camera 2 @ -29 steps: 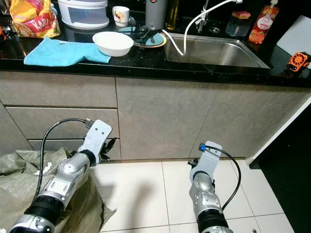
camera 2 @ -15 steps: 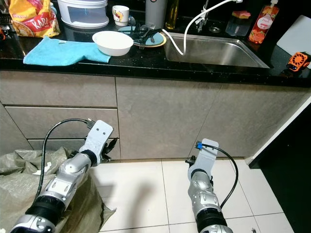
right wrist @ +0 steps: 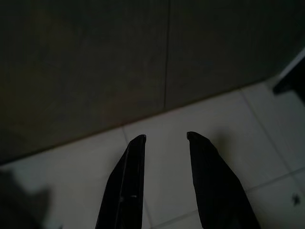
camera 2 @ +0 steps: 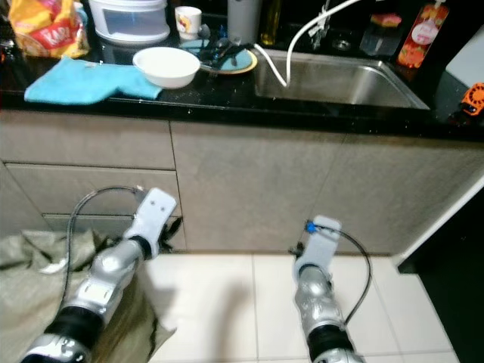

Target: Kitchen organization

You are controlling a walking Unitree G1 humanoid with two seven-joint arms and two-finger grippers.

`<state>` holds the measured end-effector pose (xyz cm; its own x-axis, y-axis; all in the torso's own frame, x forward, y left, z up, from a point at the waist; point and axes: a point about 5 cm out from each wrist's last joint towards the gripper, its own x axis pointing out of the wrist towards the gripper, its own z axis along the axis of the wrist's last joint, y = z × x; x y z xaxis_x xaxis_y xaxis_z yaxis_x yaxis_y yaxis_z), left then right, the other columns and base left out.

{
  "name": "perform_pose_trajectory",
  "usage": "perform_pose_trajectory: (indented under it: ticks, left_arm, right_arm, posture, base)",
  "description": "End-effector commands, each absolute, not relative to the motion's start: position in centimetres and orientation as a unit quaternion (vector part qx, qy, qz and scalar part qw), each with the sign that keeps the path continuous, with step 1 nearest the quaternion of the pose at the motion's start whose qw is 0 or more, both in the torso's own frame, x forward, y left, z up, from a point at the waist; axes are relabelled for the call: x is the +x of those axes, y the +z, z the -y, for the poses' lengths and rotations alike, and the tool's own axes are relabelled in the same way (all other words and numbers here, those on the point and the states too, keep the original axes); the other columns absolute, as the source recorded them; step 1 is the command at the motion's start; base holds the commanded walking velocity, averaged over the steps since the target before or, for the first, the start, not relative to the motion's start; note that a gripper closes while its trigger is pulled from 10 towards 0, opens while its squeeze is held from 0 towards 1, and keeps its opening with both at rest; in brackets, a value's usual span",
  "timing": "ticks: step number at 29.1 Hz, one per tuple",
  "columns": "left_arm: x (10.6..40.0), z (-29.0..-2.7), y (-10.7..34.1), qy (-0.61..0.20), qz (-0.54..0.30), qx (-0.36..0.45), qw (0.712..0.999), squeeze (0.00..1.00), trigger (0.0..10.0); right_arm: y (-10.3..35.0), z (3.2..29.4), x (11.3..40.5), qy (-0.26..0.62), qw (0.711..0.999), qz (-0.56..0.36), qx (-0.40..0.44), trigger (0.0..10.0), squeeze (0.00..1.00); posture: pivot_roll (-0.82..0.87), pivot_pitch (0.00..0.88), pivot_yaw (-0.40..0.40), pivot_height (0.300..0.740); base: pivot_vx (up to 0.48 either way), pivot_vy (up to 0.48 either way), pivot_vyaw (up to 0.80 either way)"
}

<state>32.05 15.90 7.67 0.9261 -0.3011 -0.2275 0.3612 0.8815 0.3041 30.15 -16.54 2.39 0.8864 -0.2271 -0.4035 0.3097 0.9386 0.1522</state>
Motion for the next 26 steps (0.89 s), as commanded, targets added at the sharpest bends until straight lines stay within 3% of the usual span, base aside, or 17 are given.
perform_pose_trajectory:
  ticks: [1,26]
  left_arm:
    - [32.02,-15.98,7.62,-0.173,-0.086,0.174,0.966,0.00,10.0]
    - [31.98,-16.08,7.46,-0.174,-0.089,0.175,0.965,0.00,10.0]
  right_arm:
    - [2.09,16.40,29.94,-0.142,0.963,-0.199,0.112,10.0,0.00]
    - [1.94,16.17,29.93,-0.139,0.964,-0.199,0.112,10.0,0.00]
  posture:
    - [0.26,0.044,-0.112,0.740]
    - [0.26,0.030,-0.110,0.740]
  base:
    - [0.000,0.000,0.00]
    - [0.000,0.000,0.00]
